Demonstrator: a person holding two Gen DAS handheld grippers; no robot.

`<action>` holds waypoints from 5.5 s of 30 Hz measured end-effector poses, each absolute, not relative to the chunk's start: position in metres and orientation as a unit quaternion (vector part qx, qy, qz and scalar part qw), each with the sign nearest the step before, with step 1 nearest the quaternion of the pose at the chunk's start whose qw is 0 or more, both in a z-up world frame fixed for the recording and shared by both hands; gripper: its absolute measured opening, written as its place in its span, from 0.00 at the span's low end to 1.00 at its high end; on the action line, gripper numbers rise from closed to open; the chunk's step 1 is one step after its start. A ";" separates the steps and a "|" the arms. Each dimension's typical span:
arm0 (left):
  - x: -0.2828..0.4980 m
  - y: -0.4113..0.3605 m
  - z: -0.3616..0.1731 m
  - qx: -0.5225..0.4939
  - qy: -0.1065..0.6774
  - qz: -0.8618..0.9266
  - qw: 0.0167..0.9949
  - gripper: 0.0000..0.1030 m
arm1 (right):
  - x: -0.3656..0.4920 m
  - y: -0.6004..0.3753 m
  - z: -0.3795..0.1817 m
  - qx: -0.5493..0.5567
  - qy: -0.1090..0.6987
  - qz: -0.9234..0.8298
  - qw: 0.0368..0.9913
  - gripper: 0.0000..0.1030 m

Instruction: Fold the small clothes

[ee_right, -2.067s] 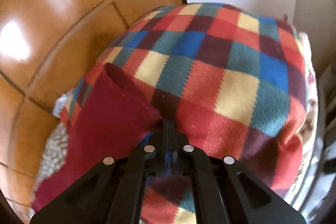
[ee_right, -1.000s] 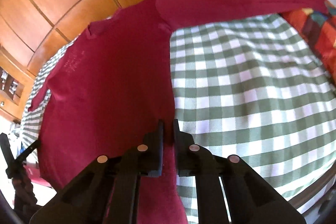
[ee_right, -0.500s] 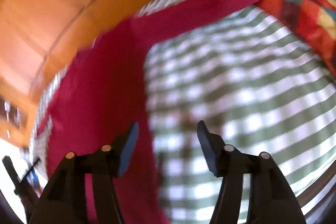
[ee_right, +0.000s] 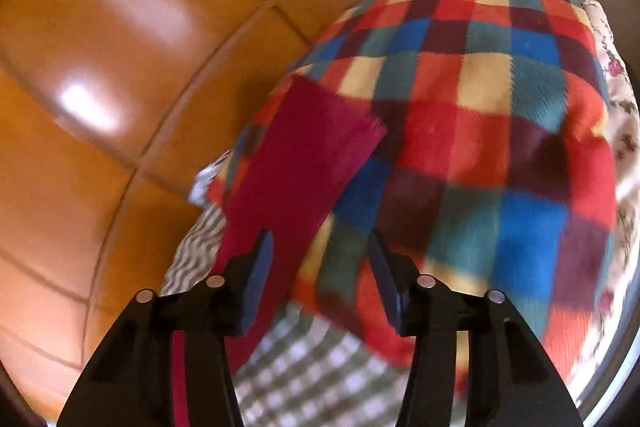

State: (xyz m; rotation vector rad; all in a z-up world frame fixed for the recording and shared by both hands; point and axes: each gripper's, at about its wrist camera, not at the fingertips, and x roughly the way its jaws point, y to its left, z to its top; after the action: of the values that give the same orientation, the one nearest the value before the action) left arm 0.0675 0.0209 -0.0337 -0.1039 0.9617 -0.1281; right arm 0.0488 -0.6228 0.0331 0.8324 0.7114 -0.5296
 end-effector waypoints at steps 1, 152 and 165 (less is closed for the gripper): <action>0.069 0.021 -0.035 -0.051 0.465 -0.062 0.882 0.54 | 0.055 -0.627 0.030 0.393 0.336 -0.256 0.817 0.48; 0.110 0.126 -0.033 -0.221 0.394 -0.025 0.892 0.37 | 0.135 -0.159 -0.033 0.038 0.479 0.123 0.868 0.61; 0.096 0.129 -0.052 -0.221 0.401 -0.023 0.889 0.37 | 0.216 -0.050 -0.052 0.102 0.555 0.197 0.801 0.10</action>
State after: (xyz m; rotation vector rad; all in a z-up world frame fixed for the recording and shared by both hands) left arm 0.0962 0.1294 -0.0521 -0.4590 0.8336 -0.0472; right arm 0.2165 -0.0504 -0.0516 0.2187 1.1904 0.4233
